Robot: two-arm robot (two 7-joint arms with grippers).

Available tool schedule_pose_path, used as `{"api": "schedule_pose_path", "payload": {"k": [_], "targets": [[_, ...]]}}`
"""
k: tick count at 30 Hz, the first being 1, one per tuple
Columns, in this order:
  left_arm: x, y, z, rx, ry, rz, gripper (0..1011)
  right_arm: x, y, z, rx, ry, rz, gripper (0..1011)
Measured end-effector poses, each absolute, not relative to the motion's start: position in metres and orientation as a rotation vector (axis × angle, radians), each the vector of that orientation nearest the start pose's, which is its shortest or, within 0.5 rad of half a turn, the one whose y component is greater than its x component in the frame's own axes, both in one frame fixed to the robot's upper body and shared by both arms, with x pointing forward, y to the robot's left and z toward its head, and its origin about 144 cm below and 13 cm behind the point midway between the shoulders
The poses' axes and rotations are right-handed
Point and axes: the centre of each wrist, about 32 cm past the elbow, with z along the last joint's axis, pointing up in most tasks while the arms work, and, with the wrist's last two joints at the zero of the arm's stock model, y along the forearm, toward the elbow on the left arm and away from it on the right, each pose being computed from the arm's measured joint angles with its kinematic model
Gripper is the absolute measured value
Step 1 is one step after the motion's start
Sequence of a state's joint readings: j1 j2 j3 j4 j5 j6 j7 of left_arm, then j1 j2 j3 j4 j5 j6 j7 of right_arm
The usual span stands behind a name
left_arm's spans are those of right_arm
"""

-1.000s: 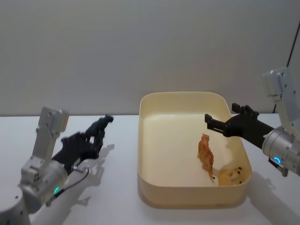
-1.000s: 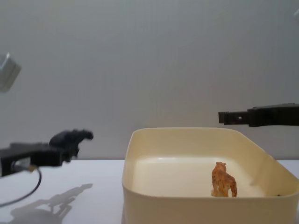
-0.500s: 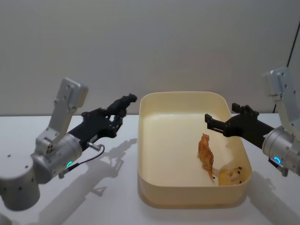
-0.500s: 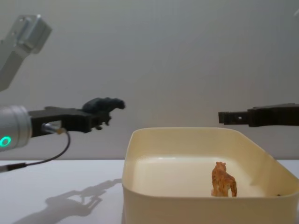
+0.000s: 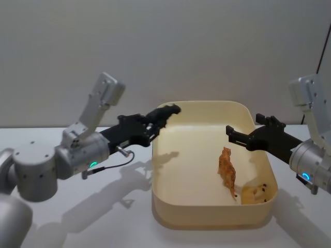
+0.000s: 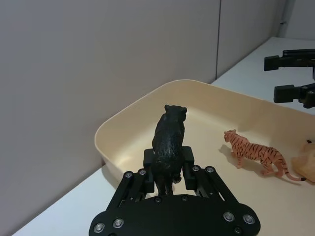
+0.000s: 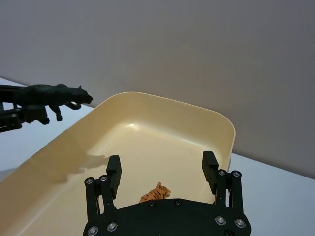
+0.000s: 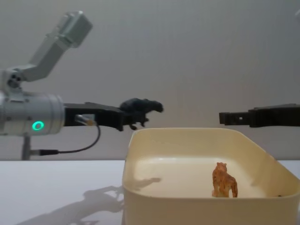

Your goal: Pick up the toy alternately with two hands and place it into the central storage box.

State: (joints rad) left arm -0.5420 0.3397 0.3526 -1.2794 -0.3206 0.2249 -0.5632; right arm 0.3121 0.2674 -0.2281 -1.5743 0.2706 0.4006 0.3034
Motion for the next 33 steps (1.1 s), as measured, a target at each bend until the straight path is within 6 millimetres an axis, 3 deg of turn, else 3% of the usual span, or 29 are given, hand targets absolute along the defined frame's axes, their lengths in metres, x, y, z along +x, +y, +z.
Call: {"api": "schedule_pose_path", "payload": {"k": [7, 27, 33], "targets": [[0.609, 0.247, 1.247, 0.187, -0.004, 0.748, 295, 0.53, -0.234, 1.243, -0.152, 0.077, -1.056, 1001], [0.631, 0.233, 1.251, 0.202, -0.002, 0.66, 929, 0.53, -0.234, 1.243, -0.152, 0.077, -1.056, 1001], [0.633, 0.232, 1.251, 0.203, -0.002, 0.654, 1001, 0.53, -0.234, 1.243, -0.152, 0.077, -1.056, 1001]]}}
